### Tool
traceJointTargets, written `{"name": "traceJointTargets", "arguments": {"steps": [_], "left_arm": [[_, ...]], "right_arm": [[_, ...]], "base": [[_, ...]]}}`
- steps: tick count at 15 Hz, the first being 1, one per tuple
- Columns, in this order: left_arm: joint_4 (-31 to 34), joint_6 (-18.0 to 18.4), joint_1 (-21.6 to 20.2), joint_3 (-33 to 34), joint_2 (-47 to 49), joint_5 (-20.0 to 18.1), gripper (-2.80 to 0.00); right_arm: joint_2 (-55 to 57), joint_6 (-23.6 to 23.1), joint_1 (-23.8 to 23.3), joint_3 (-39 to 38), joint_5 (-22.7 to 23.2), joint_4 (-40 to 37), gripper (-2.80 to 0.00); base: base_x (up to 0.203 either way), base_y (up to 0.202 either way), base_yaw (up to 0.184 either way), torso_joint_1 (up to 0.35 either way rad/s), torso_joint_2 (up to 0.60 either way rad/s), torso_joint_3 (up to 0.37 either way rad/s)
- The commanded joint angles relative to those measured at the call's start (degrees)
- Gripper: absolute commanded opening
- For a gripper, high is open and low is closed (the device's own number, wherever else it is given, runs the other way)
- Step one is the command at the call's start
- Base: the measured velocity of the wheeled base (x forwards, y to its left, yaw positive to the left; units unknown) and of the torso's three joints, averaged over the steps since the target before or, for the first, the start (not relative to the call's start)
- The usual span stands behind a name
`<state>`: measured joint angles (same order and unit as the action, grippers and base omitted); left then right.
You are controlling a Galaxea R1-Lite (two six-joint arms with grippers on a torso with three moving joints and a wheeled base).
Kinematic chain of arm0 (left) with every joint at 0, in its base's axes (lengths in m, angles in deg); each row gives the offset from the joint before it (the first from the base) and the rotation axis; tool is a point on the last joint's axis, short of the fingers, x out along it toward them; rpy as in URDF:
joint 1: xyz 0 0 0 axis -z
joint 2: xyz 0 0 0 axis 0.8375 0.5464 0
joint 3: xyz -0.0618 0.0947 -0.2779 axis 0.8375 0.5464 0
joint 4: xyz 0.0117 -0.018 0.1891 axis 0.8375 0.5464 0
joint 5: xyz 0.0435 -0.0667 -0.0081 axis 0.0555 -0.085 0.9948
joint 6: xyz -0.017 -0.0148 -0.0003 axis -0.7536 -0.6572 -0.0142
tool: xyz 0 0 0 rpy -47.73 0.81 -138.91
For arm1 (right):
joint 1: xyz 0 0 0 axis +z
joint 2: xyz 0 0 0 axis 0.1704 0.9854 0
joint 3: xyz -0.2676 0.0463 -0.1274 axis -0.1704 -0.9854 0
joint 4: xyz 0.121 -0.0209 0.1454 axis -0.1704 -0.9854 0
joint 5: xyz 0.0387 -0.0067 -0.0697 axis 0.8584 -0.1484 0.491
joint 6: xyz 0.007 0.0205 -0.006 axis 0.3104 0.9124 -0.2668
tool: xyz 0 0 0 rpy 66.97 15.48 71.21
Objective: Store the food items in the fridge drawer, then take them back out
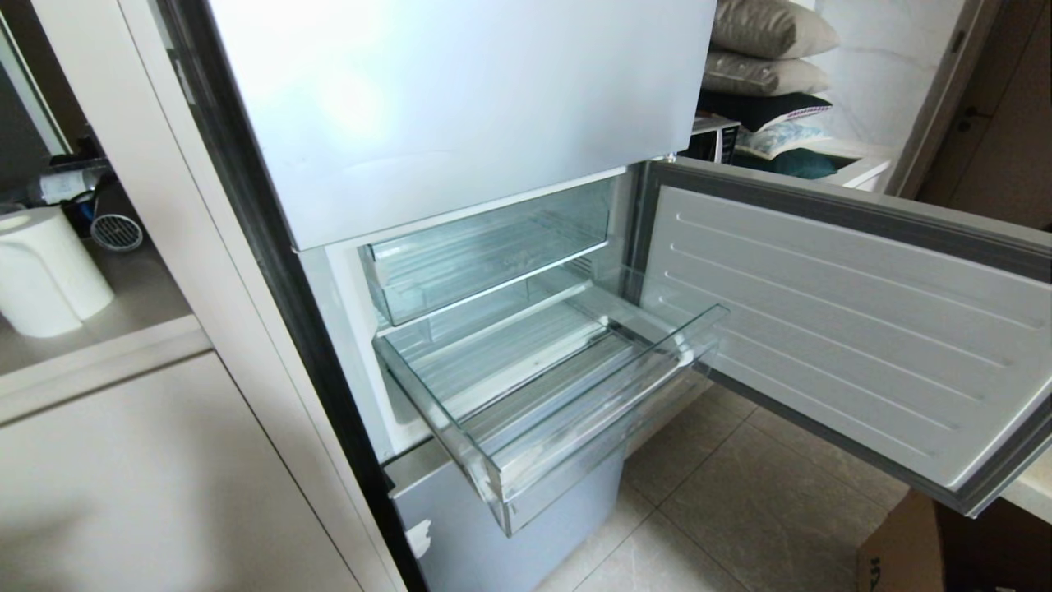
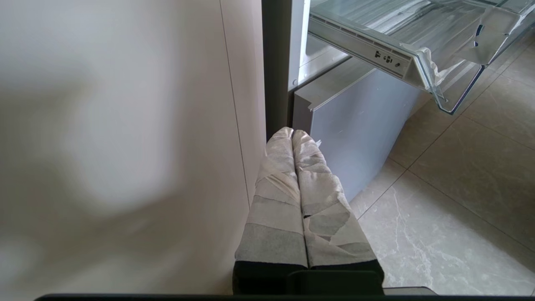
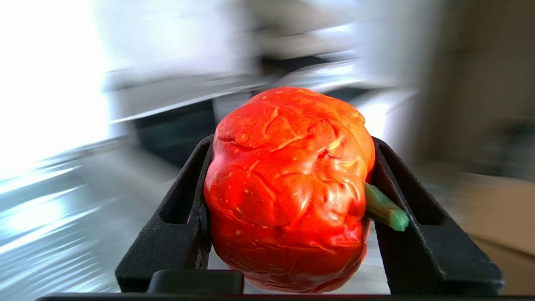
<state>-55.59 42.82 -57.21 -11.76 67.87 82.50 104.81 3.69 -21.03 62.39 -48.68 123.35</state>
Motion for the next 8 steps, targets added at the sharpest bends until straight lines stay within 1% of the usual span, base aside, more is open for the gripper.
{"name": "traceJointTargets", "arguments": {"steps": [1, 2, 3, 4, 5, 6, 8], "left_arm": [[0.0, -0.1, 0.0, 0.0, 0.1, 0.0, -2.8], [0.1, 0.0, 0.0, 0.0, 0.1, 0.0, -2.8], [0.1, 0.0, 0.0, 0.0, 0.1, 0.0, -2.8], [0.0, 0.0, 0.0, 0.0, 0.1, 0.0, -2.8], [0.1, 0.0, 0.0, 0.0, 0.1, 0.0, -2.8], [0.1, 0.0, 0.0, 0.0, 0.1, 0.0, -2.8], [0.1, 0.0, 0.0, 0.0, 0.1, 0.0, -2.8]], "right_arm": [[-1.4, -0.1, 16.9, -1.2, -0.4, -2.4, -2.8], [-1.0, -0.2, 23.5, -1.6, -1.6, -4.4, -2.8], [0.0, -0.4, 29.7, -1.7, -3.8, -6.0, -2.8], [2.2, -0.8, 35.8, -1.4, -7.1, -7.0, -2.8], [6.5, -1.8, 41.0, -0.5, -11.2, -7.6, -2.8], [11.4, -2.7, 44.0, 0.8, -14.2, -7.3, -2.8], [20.4, -3.8, 47.8, 3.7, -17.6, -4.6, -2.8]], "base": [[0.0, 0.0, 0.0, 0.0, 0.0, 0.0], [0.0, 0.0, 0.0, 0.0, 0.0, 0.0], [0.0, 0.0, 0.0, 0.0, 0.0, 0.0], [0.0, 0.0, 0.0, 0.0, 0.0, 0.0], [0.0, 0.0, 0.0, 0.0, 0.0, 0.0], [0.0, 0.0, 0.0, 0.0, 0.0, 0.0], [0.0, 0.0, 0.0, 0.0, 0.0, 0.0]]}}
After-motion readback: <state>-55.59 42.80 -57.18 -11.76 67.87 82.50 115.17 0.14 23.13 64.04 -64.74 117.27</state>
